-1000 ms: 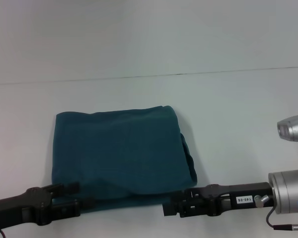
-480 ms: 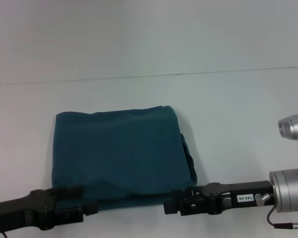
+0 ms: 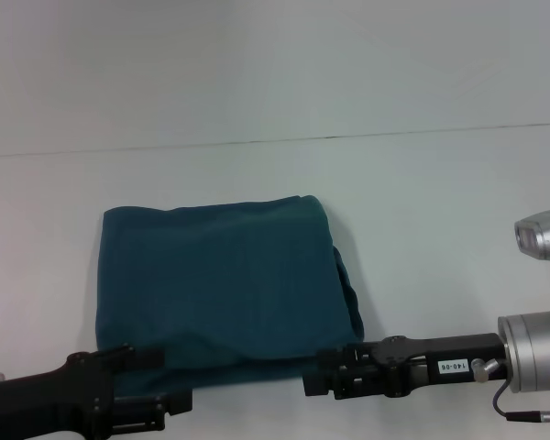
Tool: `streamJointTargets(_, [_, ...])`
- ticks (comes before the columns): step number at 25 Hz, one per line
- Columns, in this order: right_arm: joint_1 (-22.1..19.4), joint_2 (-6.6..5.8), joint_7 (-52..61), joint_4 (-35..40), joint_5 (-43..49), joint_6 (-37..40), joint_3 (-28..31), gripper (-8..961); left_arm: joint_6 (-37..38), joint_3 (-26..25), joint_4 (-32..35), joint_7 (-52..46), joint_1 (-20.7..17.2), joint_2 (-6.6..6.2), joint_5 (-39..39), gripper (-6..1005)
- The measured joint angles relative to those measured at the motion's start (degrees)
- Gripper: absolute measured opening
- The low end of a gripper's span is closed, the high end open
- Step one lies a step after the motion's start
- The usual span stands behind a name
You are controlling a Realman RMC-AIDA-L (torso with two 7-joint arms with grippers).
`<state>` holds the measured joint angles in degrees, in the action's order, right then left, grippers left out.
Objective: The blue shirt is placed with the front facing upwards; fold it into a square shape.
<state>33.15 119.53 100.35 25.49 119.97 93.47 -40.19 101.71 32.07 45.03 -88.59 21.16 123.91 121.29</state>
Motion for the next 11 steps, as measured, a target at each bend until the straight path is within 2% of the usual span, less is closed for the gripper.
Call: streamJointTargets(11, [0.0, -0.09, 0.0, -0.3, 0.0, -0.1, 0.0, 855, -0.3, -0.1, 0.0, -0.2, 0.3, 0.01, -0.1, 935])
